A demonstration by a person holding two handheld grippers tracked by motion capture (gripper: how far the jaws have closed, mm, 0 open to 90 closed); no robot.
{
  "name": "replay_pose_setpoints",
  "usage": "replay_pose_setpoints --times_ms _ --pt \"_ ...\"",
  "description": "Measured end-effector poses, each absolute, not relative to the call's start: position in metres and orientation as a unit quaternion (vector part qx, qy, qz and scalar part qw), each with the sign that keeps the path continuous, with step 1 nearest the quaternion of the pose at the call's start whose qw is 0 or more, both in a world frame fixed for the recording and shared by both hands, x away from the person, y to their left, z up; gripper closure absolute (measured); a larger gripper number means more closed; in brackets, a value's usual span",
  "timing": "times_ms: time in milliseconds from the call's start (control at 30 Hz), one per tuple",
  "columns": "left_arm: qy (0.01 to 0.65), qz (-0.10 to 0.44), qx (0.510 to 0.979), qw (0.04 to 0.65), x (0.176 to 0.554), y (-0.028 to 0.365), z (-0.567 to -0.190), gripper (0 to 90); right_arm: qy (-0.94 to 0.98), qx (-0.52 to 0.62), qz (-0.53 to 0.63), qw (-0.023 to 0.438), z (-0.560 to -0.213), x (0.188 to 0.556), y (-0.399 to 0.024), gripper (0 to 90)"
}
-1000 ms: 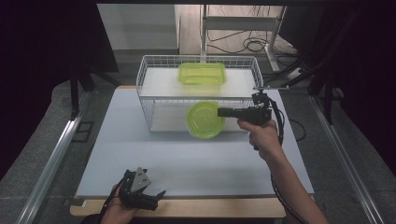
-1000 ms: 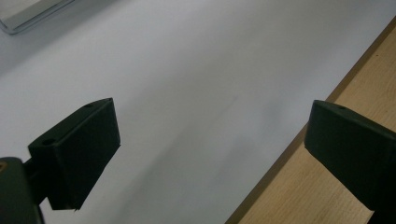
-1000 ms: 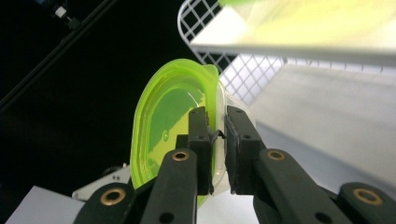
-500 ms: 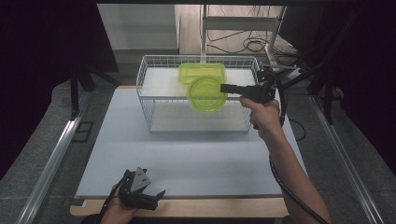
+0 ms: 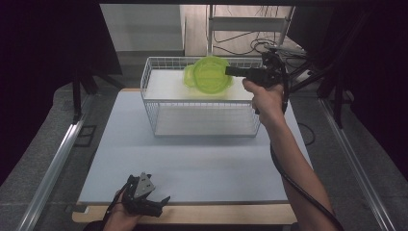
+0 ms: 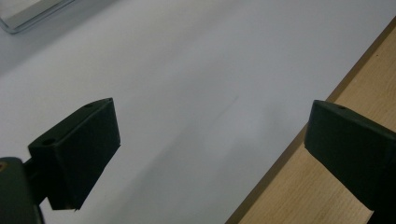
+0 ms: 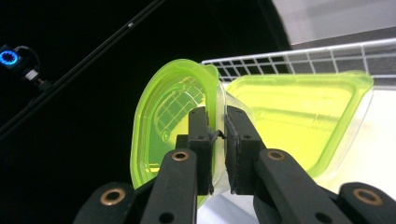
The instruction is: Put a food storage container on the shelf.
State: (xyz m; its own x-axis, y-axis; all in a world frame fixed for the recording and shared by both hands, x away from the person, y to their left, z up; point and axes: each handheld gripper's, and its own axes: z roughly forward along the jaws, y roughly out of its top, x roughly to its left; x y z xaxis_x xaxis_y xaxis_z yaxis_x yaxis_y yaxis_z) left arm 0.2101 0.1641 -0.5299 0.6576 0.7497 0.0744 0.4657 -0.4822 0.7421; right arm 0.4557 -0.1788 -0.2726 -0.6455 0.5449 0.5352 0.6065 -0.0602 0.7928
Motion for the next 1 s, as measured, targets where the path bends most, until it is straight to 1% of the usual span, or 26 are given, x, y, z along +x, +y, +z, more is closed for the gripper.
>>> replay_pose_setpoints --times_ms 500,833,900,967,1000 --pt "0.362 0.197 0.839 0.357 0.210 0.165 -0.530 3.4 -0.673 -0.452 -0.585 -0.001 -0.267 0.482 -0.164 81.4" --pt "0.361 0.196 0.840 0.355 0.210 0.164 -0.531 3.4 -0.664 -0.471 -0.580 0.008 -0.272 0.491 -0.163 80.1" --pt "0.361 0.196 0.840 0.354 0.211 0.164 -0.531 3.4 -0.669 -0.475 -0.572 -0.005 -0.271 0.491 -0.161 79.0" --pt "0.360 0.196 0.841 0.353 0.211 0.164 -0.531 3.4 -0.679 -0.477 -0.557 -0.030 -0.268 0.492 -0.157 77.6" --pt "0.360 0.196 0.841 0.354 0.211 0.164 -0.531 3.4 -0.679 -0.477 -0.557 -0.030 -0.268 0.492 -0.157 76.5"
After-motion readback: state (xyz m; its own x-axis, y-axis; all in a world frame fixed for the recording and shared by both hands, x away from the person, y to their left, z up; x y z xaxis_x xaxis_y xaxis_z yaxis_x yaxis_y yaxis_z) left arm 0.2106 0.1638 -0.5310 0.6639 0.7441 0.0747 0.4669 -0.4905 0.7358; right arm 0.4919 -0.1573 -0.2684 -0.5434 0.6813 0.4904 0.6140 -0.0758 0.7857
